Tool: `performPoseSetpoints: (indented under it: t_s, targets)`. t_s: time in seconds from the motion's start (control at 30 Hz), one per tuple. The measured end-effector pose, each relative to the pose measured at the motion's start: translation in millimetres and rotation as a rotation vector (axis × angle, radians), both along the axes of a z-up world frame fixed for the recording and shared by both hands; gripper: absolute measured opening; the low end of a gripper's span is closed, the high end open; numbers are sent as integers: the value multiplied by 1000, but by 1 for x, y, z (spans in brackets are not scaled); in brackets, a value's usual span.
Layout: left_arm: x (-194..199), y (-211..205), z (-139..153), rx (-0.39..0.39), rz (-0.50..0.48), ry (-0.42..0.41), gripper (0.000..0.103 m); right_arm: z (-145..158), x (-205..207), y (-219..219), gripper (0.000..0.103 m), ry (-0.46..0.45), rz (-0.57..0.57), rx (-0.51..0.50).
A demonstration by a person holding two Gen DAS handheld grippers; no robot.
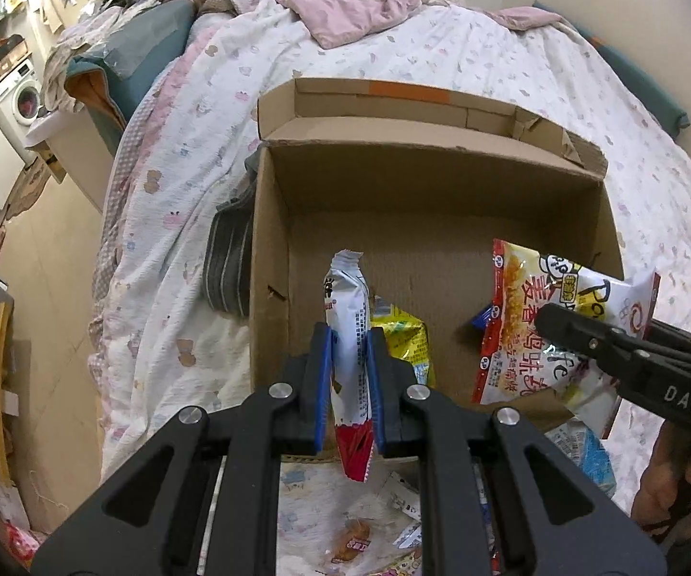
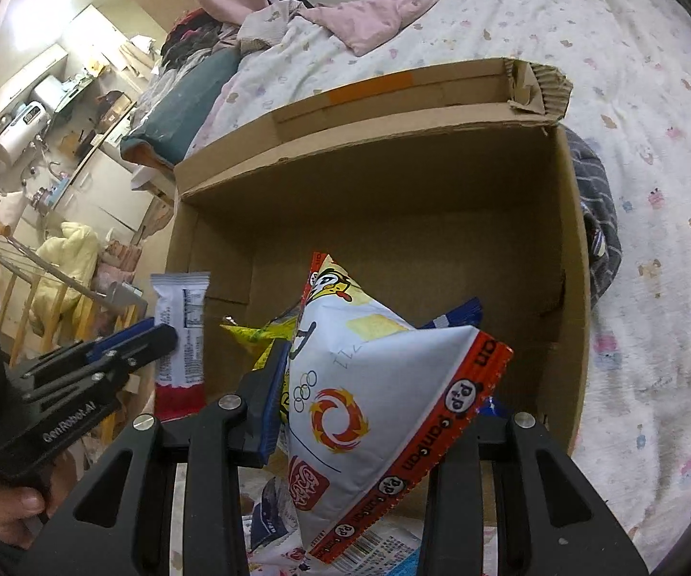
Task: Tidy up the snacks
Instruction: 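Carry the white chip bag and white bar over the box with both tools, then open both tools to drop the chip bag and bar into the box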
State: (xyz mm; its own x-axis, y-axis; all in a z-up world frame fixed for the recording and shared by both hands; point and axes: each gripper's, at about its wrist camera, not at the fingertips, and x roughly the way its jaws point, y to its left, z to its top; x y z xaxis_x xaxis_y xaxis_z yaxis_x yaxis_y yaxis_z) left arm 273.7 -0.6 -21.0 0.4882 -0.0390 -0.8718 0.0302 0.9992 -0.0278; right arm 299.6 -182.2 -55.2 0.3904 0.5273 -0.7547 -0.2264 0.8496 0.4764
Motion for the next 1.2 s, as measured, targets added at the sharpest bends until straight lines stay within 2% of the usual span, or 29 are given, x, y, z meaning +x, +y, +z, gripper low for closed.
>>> performPoseSetpoints:
  t_s: [0.33, 0.37, 0.4, 0.6, 0.67, 0.7, 0.73, 0.87, 0.93, 1.03, 1.13, 1.2]
  targets:
    - [-3, 2, -4, -4, 15, 11, 12, -3, 1, 5, 41, 10, 7, -3]
    - [-3, 2, -4, -2, 14, 11, 12, -3, 1, 5, 45, 10, 6, -2]
    - [-3, 2, -4, 1, 14, 12, 12, -2, 1, 4, 53, 11, 2, 4]
    - [-3, 2, -4, 0, 7, 20, 14, 1, 1, -3, 74, -11, -30, 18]
    - [-4, 2, -2, 1, 8, 10, 30, 4, 1, -6, 76, -23, -41, 25]
    - [-4, 2, 0, 1, 11, 1, 48, 5, 1, -6, 76, -29, -44, 27]
    - [-6, 3, 3, -1, 16, -17, 58, 6, 1, -7, 77, -35, -45, 28]
    - [-6, 3, 10, 2, 18, -52, 62, 7, 1, -6, 77, -47, -43, 12]
    - [-6, 4, 11, 0, 26, -56, 73, 6, -1, -7, 77, -46, -40, 6]
    - [-6, 5, 10, -10, 28, -54, 75, 8, -1, -6, 78, -49, -32, 0]
    - [-5, 5, 9, -24, 23, -46, 75, 9, -1, -5, 88, -55, -22, 23]
    - [-6, 7, 11, -35, 31, -58, 75, 9, -1, -6, 90, -59, -18, 30]
